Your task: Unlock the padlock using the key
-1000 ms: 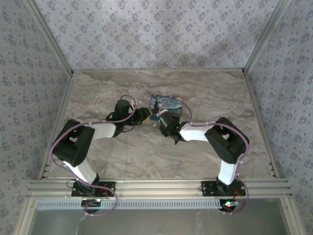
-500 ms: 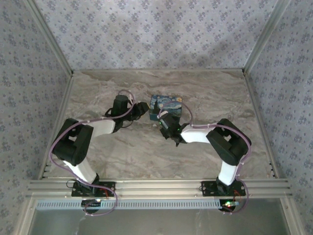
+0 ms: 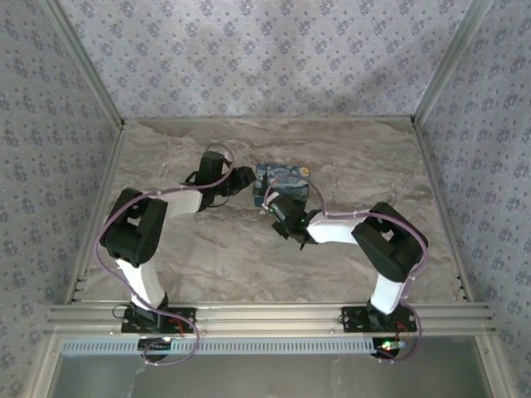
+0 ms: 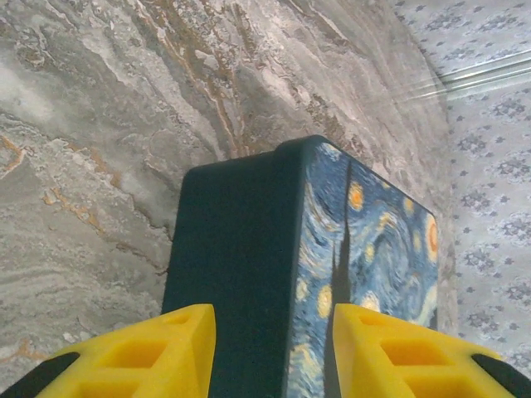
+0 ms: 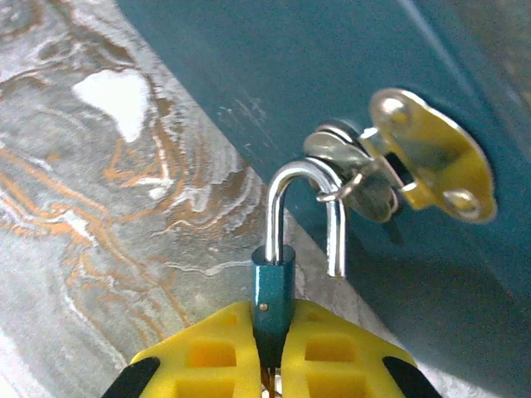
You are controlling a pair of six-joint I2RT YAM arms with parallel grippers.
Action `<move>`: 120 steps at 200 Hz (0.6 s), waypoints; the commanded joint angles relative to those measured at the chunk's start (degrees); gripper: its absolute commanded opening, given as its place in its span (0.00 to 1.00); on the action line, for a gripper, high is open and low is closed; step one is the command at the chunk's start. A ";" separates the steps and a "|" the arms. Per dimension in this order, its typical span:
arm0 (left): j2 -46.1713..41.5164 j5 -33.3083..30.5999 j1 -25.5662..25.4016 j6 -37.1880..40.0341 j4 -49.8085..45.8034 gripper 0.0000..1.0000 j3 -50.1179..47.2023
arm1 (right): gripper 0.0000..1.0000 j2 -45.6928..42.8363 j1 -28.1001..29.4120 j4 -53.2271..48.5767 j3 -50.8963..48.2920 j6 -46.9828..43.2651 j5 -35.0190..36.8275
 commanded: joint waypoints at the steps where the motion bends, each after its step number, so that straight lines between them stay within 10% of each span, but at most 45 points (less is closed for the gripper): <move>1: 2.65 1.01 -0.31 1.98 -1.93 0.38 2.39 | 0.00 -1.10 0.49 -0.82 0.89 -9.57 -3.15; 120: 5.35 3.08 -3.17 -2.55 4.53 0.26 0.20 | 0.00 0.22 0.81 -0.52 4.41 -16.09 -8.79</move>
